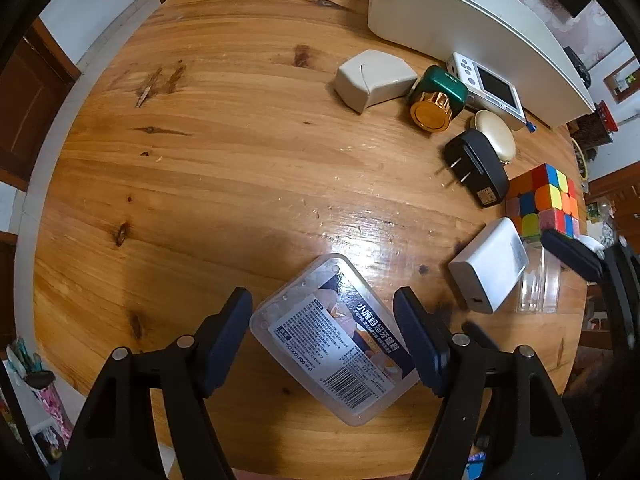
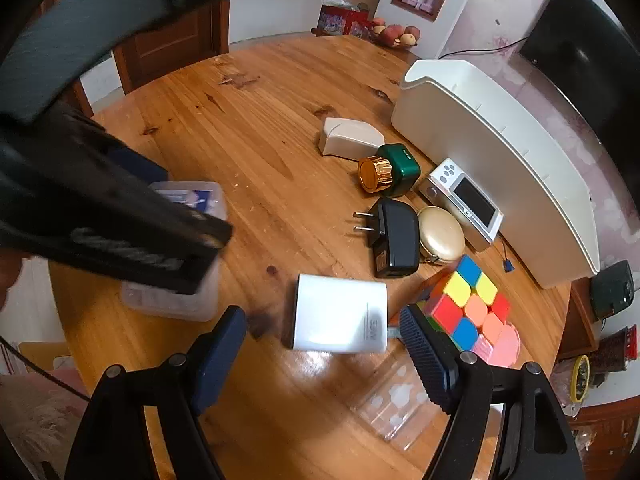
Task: Organize rigid objects
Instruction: 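Grasp the clear toothbrush box with the left tool while the right tool grasps the white charger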
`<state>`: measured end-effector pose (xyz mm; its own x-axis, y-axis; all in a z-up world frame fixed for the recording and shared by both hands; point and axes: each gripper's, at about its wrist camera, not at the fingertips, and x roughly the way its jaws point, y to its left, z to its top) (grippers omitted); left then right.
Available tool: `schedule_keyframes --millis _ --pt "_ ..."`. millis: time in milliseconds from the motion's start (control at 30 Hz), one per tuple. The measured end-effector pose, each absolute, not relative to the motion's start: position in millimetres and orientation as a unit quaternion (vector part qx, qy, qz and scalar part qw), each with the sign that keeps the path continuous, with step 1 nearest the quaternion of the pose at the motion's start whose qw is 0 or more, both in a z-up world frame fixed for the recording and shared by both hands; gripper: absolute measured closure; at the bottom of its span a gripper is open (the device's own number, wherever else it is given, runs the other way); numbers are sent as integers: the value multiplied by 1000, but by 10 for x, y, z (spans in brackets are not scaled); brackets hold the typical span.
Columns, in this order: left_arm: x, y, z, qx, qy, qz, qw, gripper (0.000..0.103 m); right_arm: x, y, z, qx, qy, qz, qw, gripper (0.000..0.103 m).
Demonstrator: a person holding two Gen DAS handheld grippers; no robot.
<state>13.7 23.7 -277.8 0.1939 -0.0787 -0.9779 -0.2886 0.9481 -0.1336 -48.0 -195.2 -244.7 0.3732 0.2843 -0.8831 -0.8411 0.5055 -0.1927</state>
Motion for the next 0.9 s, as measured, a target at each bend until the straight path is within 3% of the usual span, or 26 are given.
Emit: schedule_keyframes --millis 133,567,667,733,900 --pt "46 349 -2777 -163 633 66 754 32 -383 -1890 -2499 -333 431 372 751 24" --pt "-207 451 -2875 -263 656 89 702 29 -130 -1707 -2767 -353 498 377 696 26" --pt "-170 422 -2850 -269 661 97 694 28 -129 -1723 -2772 -350 503 374 696 34" --pt "-166 373 -2930 -277 673 105 678 27 -66 -1729 -2766 -338 512 372 696 45" --pt "-72 195 -3080 -264 697 117 657 26 -23 -1708 -2768 -326 528 359 697 46"
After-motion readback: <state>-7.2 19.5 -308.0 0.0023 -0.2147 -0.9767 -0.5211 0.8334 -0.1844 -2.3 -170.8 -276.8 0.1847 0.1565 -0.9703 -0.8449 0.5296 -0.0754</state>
